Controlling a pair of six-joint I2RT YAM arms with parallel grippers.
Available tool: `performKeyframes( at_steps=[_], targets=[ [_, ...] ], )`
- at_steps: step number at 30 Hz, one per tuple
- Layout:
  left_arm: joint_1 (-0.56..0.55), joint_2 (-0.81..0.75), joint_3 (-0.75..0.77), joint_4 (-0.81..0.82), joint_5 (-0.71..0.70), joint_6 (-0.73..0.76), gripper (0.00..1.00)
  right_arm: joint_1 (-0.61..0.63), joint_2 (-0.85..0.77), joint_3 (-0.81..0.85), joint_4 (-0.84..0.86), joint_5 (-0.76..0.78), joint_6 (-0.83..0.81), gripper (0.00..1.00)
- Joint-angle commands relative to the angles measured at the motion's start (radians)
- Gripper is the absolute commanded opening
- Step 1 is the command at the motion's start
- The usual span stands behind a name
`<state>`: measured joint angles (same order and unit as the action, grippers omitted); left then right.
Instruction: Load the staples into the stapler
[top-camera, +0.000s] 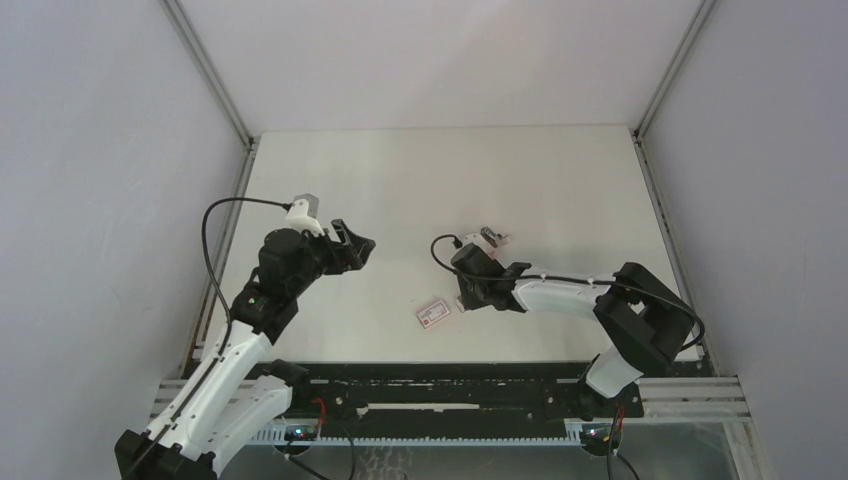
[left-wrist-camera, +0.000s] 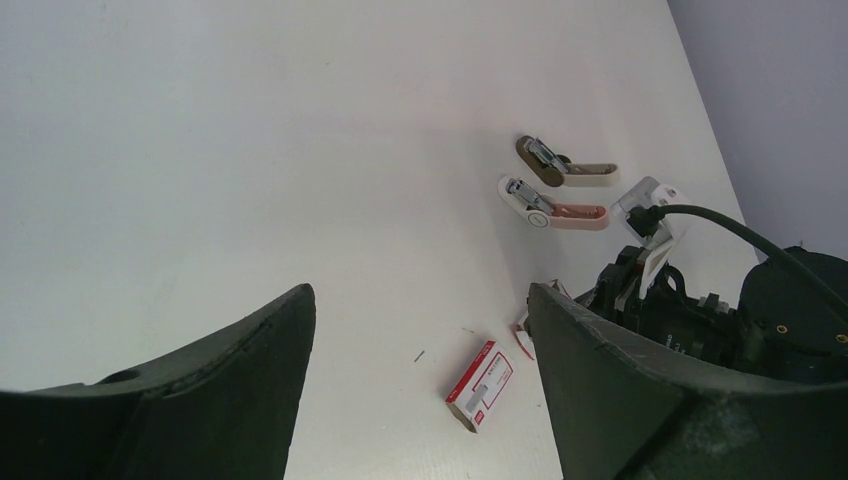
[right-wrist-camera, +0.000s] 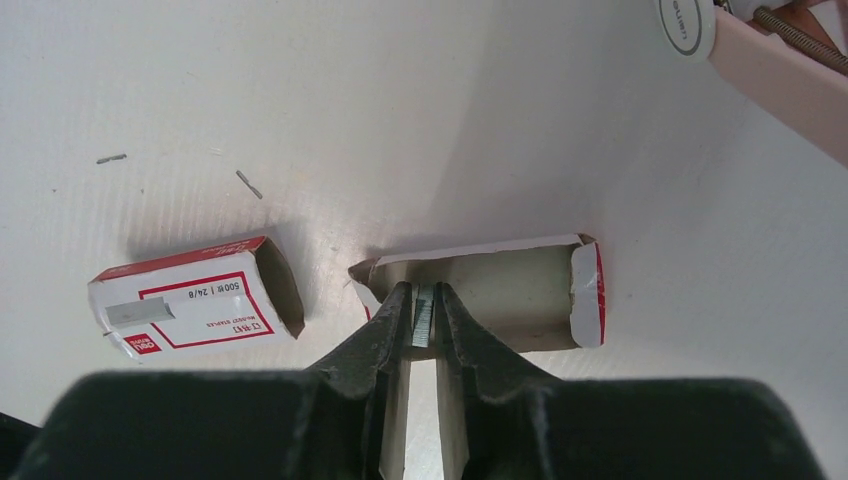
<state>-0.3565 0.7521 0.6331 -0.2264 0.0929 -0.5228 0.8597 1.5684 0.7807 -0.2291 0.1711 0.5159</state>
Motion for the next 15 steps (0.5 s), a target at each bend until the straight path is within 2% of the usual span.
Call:
performKeyframes(
  at_steps=[1, 12, 15],
  targets=[
    [0.007, -0.007, -0.019, 0.024, 0.011, 0.000, 0.82, 0.018, -0.001, 0.041, 0.002, 0.035, 0.012, 0.12],
    [0.007, -0.002, -0.031, 0.036, 0.010, -0.002, 0.82, 0.011, -0.071, 0.052, -0.011, 0.011, 0.012, 0.03],
    [0.008, 0.005, -0.038, 0.055, 0.031, 0.002, 0.82, -0.023, -0.114, 0.046, 0.000, -0.051, 0.009, 0.03]
  ],
)
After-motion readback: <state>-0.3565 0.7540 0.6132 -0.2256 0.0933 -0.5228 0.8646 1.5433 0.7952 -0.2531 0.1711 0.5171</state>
